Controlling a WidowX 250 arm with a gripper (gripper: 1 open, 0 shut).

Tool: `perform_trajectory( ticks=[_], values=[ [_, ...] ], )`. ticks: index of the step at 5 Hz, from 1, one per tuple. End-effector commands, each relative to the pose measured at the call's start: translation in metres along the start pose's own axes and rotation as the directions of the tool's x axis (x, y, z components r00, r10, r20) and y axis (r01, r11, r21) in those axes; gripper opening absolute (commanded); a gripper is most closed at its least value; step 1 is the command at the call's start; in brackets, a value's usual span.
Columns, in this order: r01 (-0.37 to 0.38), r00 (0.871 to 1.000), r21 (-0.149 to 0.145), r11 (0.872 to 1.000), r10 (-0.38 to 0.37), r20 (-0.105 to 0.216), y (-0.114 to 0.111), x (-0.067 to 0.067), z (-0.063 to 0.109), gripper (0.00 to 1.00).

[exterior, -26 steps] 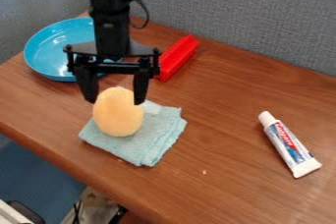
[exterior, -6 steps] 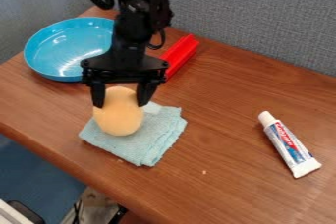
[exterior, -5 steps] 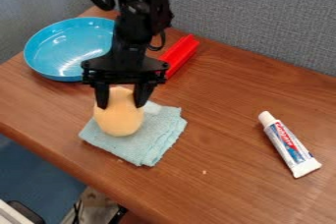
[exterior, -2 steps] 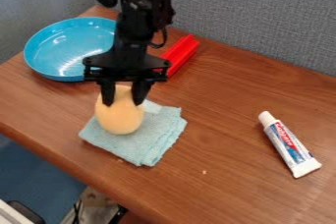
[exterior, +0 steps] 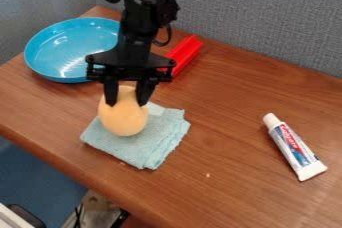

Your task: Put the yellow ball on the blue plate

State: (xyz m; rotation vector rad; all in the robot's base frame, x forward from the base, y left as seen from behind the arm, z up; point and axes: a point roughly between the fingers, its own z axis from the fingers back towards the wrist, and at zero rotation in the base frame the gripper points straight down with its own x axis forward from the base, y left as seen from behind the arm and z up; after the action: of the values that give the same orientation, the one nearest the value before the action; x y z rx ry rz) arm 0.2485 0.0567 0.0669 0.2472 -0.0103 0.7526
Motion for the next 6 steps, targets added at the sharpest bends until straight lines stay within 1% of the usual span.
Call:
perform_trajectory(
  ticks=[1,6],
  values=[
    [-0.029,0.999,-0.036,0.999,0.030,0.031,0.003,0.012,0.016,0.00],
    [-0.034,0.999,-0.074,0.997,0.034,0.002,0.011,0.021,0.036,0.00]
  ],
)
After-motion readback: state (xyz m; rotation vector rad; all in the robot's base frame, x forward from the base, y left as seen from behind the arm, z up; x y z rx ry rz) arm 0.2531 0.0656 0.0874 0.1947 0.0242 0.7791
